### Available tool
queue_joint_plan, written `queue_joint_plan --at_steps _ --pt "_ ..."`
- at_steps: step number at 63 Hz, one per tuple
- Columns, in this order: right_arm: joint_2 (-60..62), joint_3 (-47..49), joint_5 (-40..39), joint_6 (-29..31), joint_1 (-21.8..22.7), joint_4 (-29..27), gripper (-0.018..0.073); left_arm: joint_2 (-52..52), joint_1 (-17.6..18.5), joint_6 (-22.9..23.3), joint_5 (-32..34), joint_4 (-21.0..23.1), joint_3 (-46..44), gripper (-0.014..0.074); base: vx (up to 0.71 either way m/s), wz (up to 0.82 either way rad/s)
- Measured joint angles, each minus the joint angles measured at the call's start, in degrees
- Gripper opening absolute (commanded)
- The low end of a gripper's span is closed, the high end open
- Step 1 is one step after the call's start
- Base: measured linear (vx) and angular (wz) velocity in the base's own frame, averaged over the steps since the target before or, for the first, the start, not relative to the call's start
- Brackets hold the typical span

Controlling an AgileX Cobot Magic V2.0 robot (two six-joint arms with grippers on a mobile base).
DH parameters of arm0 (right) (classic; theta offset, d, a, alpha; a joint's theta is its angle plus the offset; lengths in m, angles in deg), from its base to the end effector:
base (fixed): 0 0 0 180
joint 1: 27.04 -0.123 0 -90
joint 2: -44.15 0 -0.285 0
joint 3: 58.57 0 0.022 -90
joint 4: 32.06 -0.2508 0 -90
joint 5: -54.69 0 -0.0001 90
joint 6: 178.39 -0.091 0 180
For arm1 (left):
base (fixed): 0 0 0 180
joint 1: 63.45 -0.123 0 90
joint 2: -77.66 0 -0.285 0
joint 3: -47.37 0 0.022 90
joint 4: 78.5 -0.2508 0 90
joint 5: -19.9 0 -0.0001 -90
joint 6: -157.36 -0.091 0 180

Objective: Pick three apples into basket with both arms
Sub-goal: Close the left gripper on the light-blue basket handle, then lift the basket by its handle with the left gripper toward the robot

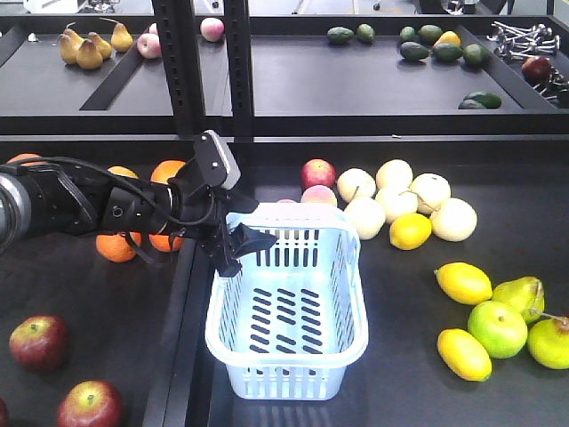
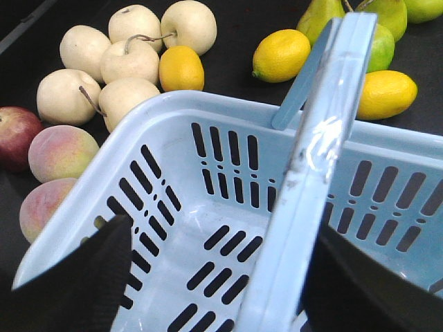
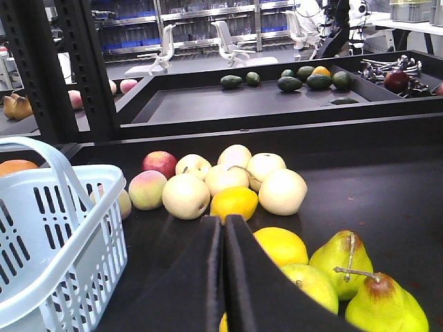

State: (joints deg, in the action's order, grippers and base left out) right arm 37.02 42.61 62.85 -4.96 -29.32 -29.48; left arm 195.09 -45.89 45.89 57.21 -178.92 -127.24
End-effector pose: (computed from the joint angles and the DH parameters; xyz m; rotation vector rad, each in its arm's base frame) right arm 0.0566 0.0017 0.1914 0.0298 1.6427 0.0787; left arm 0.3740 -0.1752 0.2109 1.2361 1.7879 -0.5576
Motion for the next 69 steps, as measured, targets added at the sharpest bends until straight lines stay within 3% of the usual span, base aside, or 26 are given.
queue_joint_plan --at_steps 9,24,38,69 --pt "0.0 0.0 0.0 0.0 0.0 0.0 -0.0004 0.12 0.0 1.15 -0.11 0.0 0.0 0.0307 0.0 0.0" --pt "0.0 0.0 0.0 0.0 0.0 0.0 -0.0004 0.12 0.0 7.44 0.51 0.0 0.0 -0.0011 0.0 0.0" --pt "0.0 0.0 0.0 0.0 0.0 0.0 -0.0004 -2.87 0.0 12.57 2.97 0.0 0.0 -0.0008 0.0 0.0" --pt "0.0 0.0 0.0 0.0 0.0 0.0 -0.0004 -23.74 0.0 35.47 17.48 0.0 0.2 -0.0008 0.0 0.0"
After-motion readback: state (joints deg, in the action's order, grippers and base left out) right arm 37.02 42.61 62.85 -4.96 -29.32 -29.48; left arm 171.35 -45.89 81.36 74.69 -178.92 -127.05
